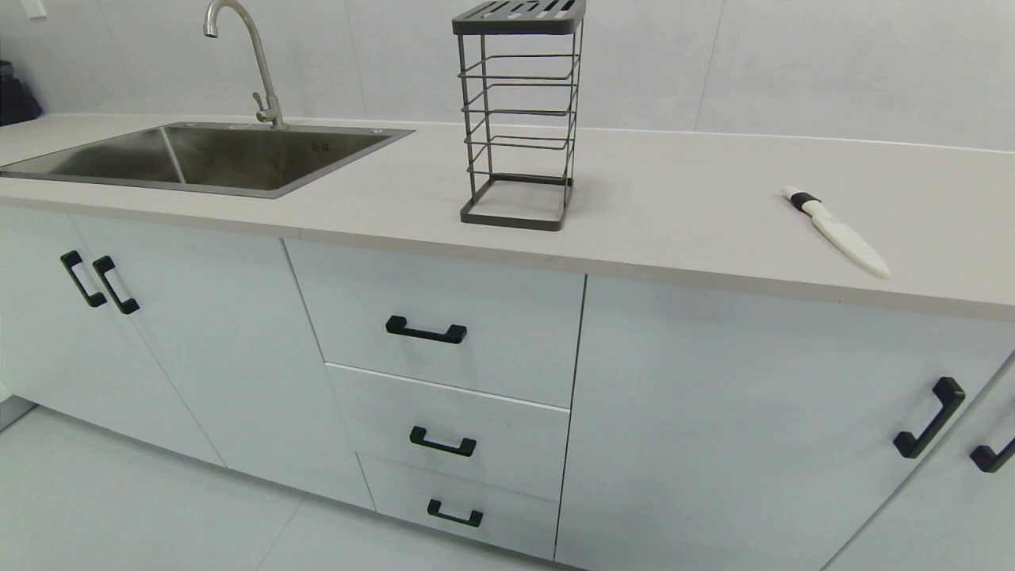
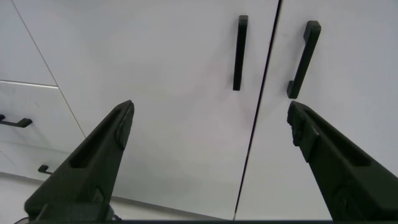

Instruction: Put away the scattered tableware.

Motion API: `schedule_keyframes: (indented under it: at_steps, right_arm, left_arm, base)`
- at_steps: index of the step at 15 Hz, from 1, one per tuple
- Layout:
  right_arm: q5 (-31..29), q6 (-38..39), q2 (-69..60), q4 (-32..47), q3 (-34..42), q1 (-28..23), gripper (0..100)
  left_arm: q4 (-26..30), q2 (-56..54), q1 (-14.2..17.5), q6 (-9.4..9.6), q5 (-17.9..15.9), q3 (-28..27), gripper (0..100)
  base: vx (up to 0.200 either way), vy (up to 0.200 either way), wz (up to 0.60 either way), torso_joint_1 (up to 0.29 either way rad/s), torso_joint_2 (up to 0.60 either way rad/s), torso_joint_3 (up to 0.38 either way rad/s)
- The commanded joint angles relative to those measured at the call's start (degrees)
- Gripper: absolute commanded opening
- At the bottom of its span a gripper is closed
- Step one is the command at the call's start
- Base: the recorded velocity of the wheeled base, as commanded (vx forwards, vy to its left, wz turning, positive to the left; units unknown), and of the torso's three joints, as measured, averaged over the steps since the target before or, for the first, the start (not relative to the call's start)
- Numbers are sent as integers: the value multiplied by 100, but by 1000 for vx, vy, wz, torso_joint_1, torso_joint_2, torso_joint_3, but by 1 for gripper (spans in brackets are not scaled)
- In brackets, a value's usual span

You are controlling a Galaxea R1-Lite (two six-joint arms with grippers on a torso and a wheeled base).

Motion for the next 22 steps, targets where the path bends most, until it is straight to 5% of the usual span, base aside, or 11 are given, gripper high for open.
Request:
schedule_keyframes:
  at_steps: [1, 4, 7, 10, 15, 22]
  right_arm:
    - [-2, -5, 9, 6, -8, 1, 100]
    - [-2, -13, 9, 6, 1, 1, 100]
    - [-2, -22, 9, -3, 1, 1, 100]
    - [-2, -22, 9, -3, 1, 1, 100]
    - [-2, -22, 9, -3, 1, 1, 100]
    - [7, -13, 9, -3, 1, 1, 100]
  left_arm:
    - [-10, 10, 1, -1, 2, 3, 100]
    - [-10, 10, 1, -177, 72, 3, 100]
    - [-116, 10, 1, -150, 380, 12, 100]
    - [113, 10, 1, -212, 213, 21, 100]
    - [341, 10, 1, 140, -121, 21, 100]
    - [350, 10, 1, 122, -139, 21, 100]
  base:
    - [0, 0, -600, 7, 2, -7]
    - [0, 0, -600, -1, -1, -1]
    - [0, 0, -400, 2, 2, 0]
    - [0, 0, 0, 0, 0, 0]
    - [0, 0, 0, 0, 0, 0]
    - [29, 0, -171, 1, 1, 1]
